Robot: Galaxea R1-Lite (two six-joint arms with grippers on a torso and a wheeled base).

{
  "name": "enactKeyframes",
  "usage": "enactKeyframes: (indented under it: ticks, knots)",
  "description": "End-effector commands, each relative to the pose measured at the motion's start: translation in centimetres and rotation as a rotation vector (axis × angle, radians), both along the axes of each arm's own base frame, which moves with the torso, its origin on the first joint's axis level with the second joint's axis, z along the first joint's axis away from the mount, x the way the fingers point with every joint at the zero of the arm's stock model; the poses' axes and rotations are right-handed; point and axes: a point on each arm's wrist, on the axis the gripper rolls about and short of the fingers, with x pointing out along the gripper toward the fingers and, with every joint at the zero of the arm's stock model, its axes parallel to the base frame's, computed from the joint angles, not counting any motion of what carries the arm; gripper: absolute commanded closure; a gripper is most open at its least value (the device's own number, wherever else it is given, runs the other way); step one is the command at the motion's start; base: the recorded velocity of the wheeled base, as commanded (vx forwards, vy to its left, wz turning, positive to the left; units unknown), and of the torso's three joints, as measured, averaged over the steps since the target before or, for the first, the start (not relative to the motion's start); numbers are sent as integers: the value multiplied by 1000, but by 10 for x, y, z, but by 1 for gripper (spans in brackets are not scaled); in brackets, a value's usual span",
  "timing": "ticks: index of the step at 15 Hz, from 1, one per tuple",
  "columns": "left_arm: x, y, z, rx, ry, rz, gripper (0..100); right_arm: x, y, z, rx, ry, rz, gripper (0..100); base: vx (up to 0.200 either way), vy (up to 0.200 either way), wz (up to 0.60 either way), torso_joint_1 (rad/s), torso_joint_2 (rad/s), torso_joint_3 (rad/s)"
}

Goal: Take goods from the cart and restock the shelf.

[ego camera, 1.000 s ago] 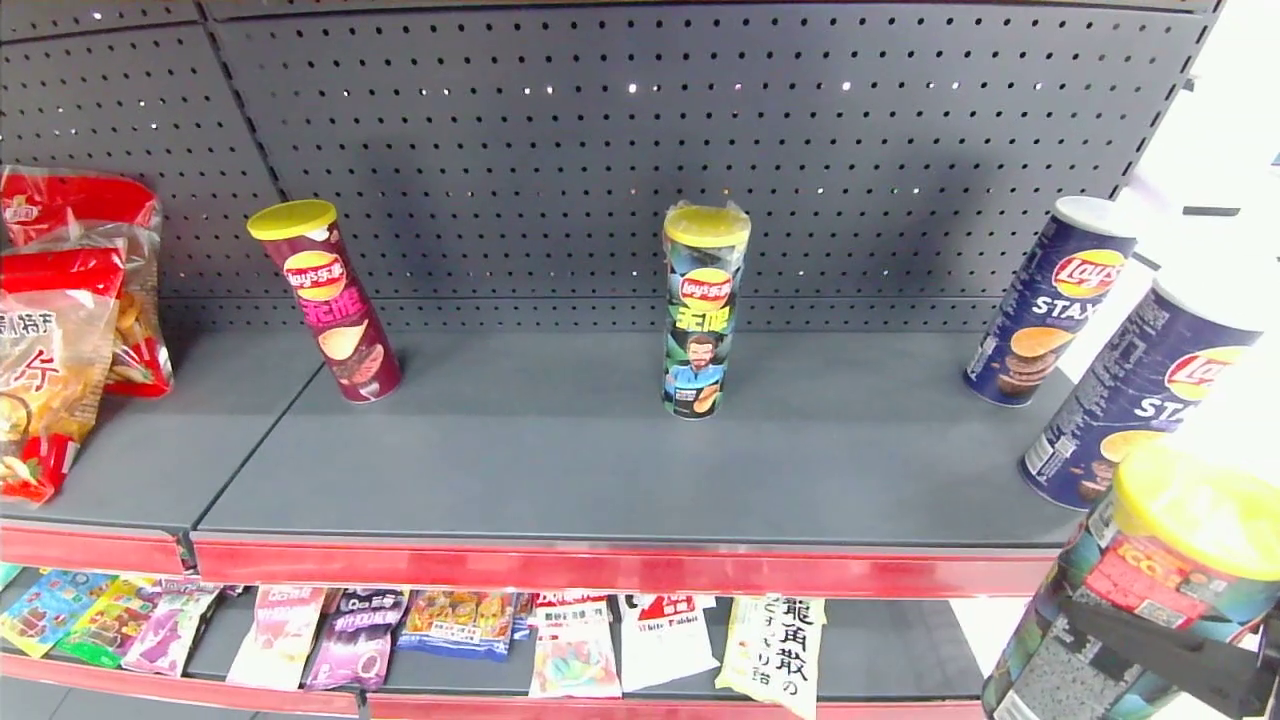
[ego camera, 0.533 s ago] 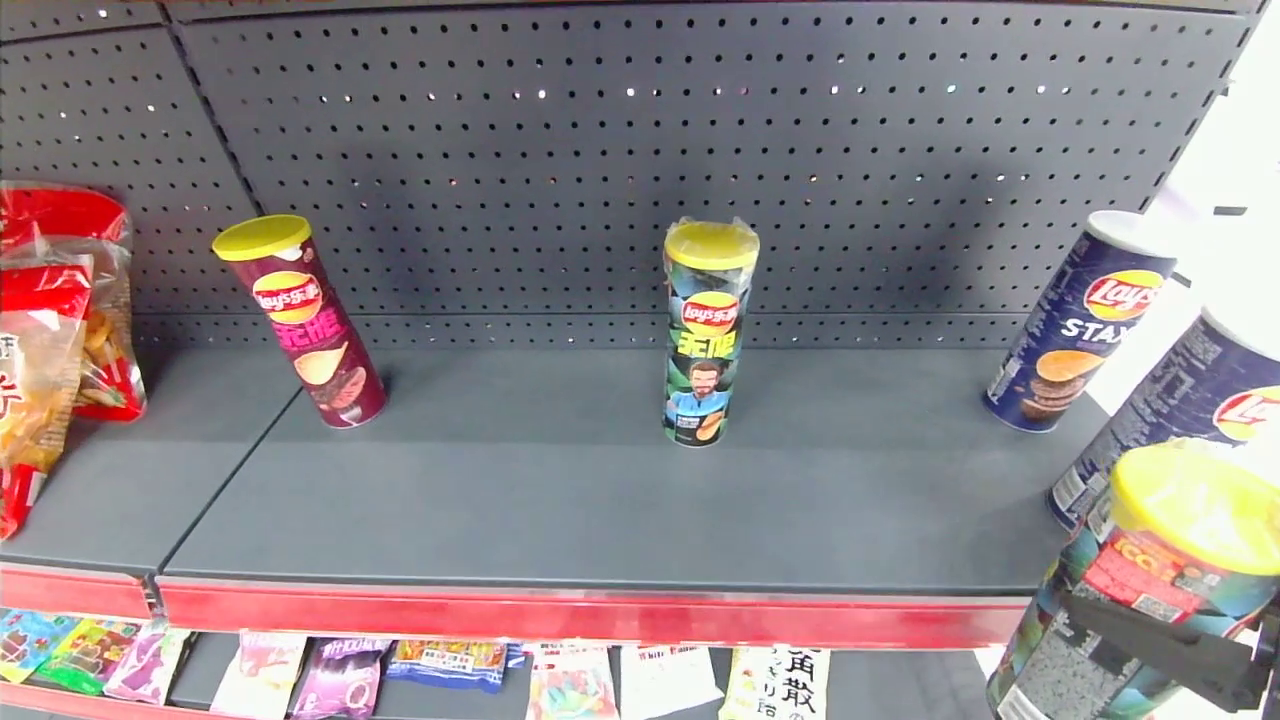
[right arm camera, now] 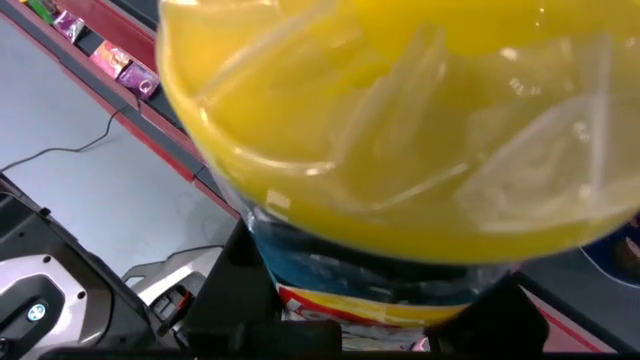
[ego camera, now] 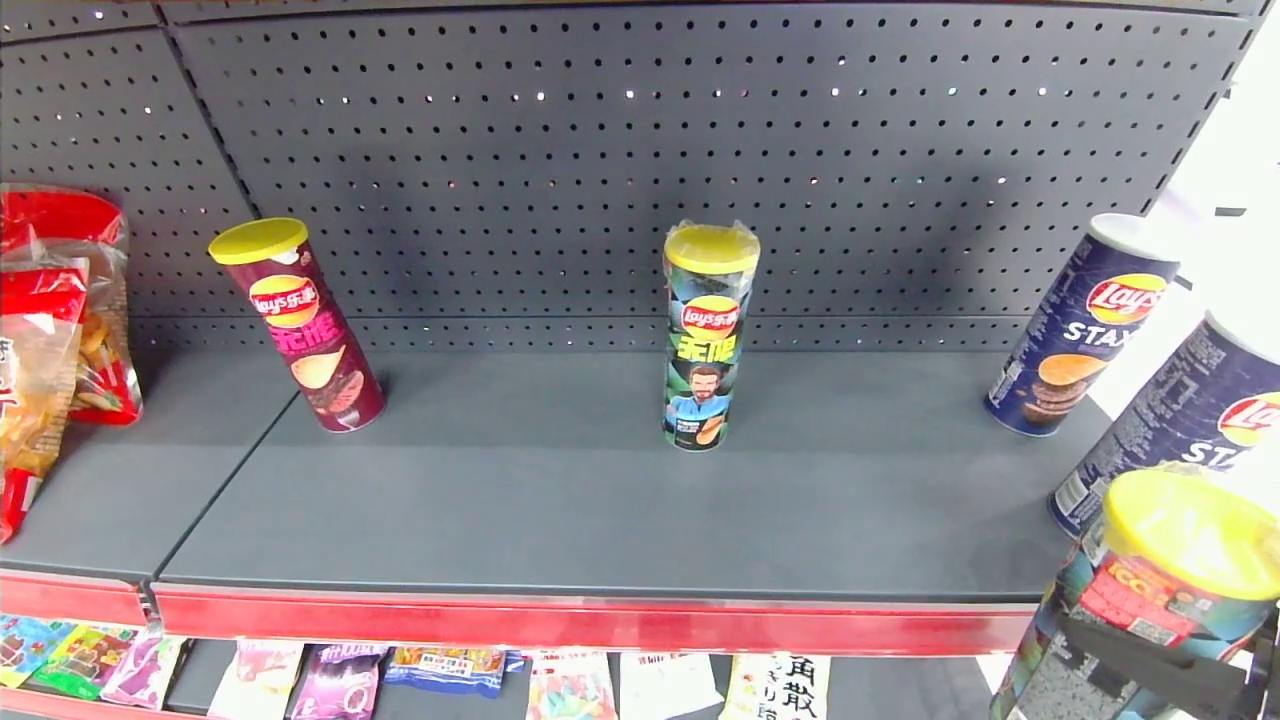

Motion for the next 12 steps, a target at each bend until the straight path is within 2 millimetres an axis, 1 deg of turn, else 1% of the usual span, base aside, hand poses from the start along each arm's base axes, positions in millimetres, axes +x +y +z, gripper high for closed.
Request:
enactKeyframes:
  ticks: [1, 2, 3, 4, 5, 6, 7, 8, 9, 10, 12]
  knots:
    - [14, -2, 93, -8, -3, -79, 0, 0, 0, 6, 10, -25, 2, 100, 0, 0, 0, 0, 0, 0]
    - [28, -3, 132, -73, -5, -168, 0, 1, 0, 9, 13, -35, 2, 100, 0, 0, 0, 0, 0, 0]
    - [40, -6, 148, -84, 22, -272, 0, 0, 0, 11, 16, -42, 4, 100, 0, 0, 0, 0, 0, 0]
    - [69, -11, 155, -24, 88, -414, 0, 1, 0, 14, 20, -52, 5, 100, 0, 0, 0, 0, 0, 0]
    - [86, -14, 154, 18, 118, -452, 0, 1, 1, 15, 23, -57, 5, 100, 0, 0, 0, 0, 0, 0]
    - [129, -22, 150, 75, 181, -513, 0, 2, 1, 19, 27, -66, 6, 100, 0, 0, 0, 0, 0, 0]
    - [145, -28, 149, 77, 184, -567, 0, 2, 1, 20, 29, -68, 7, 100, 0, 0, 0, 0, 0, 0]
    - [178, -47, 152, 76, 159, -727, 0, 2, 1, 22, 31, -73, 6, 100, 0, 0, 0, 0, 0, 0]
    - [197, -61, 151, 72, 166, -828, 0, 2, 1, 22, 33, -75, 5, 100, 0, 0, 0, 0, 0, 0]
    - [223, -78, 147, 64, 203, -925, 0, 3, 1, 24, 36, -80, 5, 100, 0, 0, 0, 0, 0, 0]
    - [251, -99, 142, 62, 235, -1021, 0, 3, 1, 27, 39, -91, 3, 100, 0, 0, 0, 0, 0, 0]
